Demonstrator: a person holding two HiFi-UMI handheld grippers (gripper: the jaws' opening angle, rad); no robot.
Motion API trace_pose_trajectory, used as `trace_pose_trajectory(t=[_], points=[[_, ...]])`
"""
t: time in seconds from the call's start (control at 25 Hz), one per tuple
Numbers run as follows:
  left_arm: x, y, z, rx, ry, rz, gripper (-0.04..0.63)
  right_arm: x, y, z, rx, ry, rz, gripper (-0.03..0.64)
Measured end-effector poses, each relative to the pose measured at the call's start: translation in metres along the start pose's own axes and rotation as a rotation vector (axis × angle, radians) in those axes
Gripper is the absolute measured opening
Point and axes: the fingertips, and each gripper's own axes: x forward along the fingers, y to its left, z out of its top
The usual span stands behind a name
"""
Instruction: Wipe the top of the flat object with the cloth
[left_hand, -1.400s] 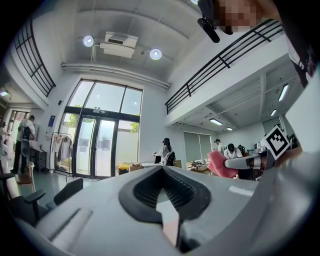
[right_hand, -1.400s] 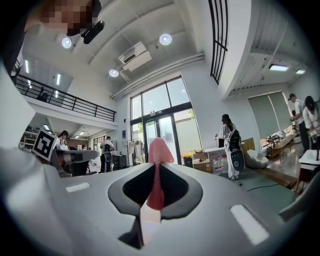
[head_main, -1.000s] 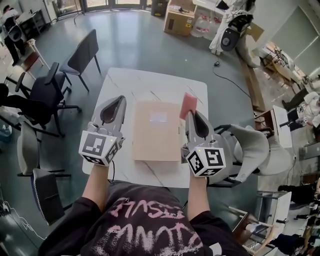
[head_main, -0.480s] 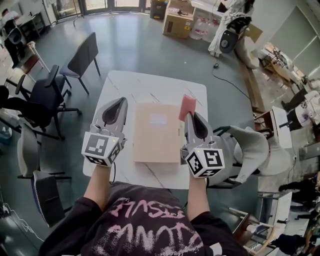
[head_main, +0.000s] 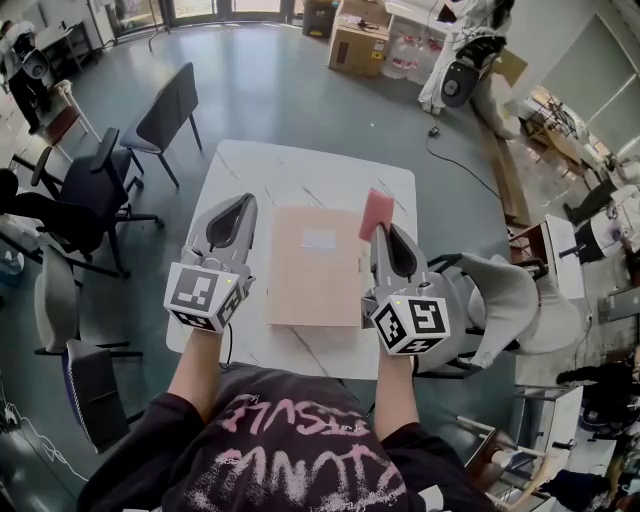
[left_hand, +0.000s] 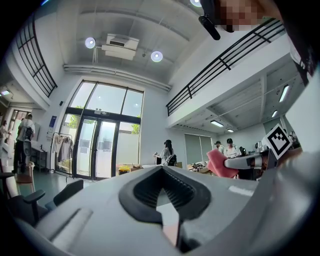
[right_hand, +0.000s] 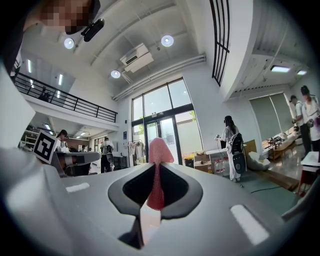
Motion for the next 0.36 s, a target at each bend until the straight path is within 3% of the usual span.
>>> trace_pose_trajectory(t=[0.36], points=[[0.0014,0.0015,-0.0038,0.001,0.010,-0.001,0.001,0.0032,0.0008,-0.0031,0.000,0.007,0.002,0.048]])
